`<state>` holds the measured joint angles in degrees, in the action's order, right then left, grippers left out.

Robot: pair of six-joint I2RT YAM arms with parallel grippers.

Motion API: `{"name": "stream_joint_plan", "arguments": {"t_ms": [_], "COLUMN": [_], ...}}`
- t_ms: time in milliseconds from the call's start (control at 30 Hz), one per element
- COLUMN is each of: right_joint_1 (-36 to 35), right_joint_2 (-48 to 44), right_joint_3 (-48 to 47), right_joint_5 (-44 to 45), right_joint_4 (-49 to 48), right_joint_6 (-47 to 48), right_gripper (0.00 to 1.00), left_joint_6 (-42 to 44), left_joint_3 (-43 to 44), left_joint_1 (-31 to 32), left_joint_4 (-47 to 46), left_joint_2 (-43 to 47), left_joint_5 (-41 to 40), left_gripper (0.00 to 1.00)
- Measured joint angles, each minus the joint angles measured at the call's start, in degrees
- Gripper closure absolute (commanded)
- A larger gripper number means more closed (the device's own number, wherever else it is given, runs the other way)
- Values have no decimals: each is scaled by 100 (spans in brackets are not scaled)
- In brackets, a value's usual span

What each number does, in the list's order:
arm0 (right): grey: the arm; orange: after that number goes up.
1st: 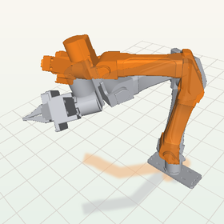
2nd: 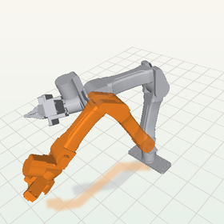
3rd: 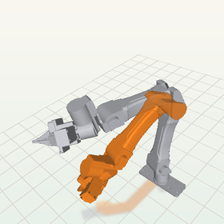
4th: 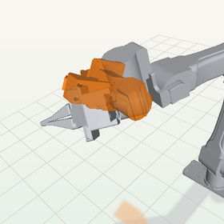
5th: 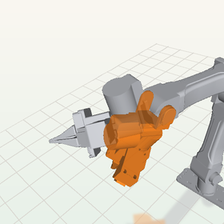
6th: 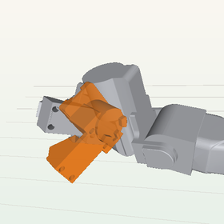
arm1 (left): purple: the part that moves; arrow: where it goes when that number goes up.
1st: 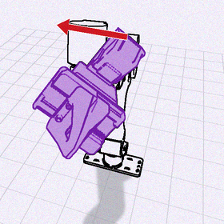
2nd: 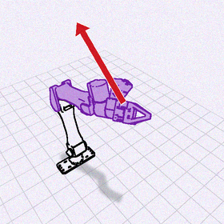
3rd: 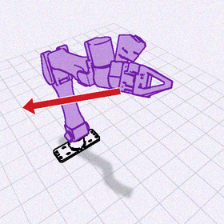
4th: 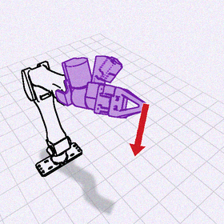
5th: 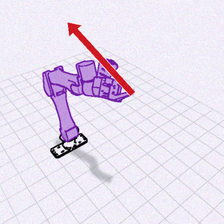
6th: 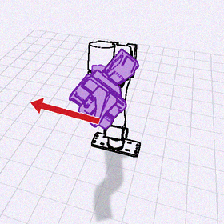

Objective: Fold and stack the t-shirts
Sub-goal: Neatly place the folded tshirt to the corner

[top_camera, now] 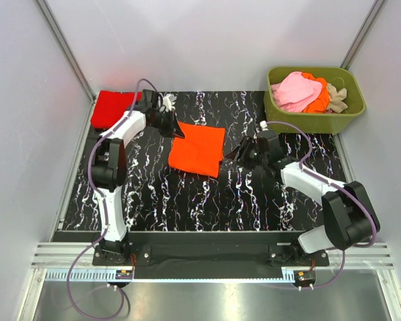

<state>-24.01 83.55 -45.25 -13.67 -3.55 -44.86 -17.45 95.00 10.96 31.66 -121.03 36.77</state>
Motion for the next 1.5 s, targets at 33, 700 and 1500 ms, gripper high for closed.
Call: {"name": "stream_joint_plan", "arguments": {"t_ms": [33,700,1500], "right_joint_1": [0,0,2], "right_joint_2": [-59,-339,-413], "right_joint_3": [0,9,-116], "right_joint_5": [17,74,74], "right_joint_4": [0,90,341], "right_joint_6": [11,138,179], "right_gripper": [49,47,47], "left_joint_6": [55,509,83], "left_joint_3": [0,219,398], "left_joint_1": [7,-404,-809], "left_joint_4": [57,1043,544], "left_joint_2": [146,79,-745], "left_joint_5": [-96,-1137,-592], "left_gripper": [100,74,41]}}
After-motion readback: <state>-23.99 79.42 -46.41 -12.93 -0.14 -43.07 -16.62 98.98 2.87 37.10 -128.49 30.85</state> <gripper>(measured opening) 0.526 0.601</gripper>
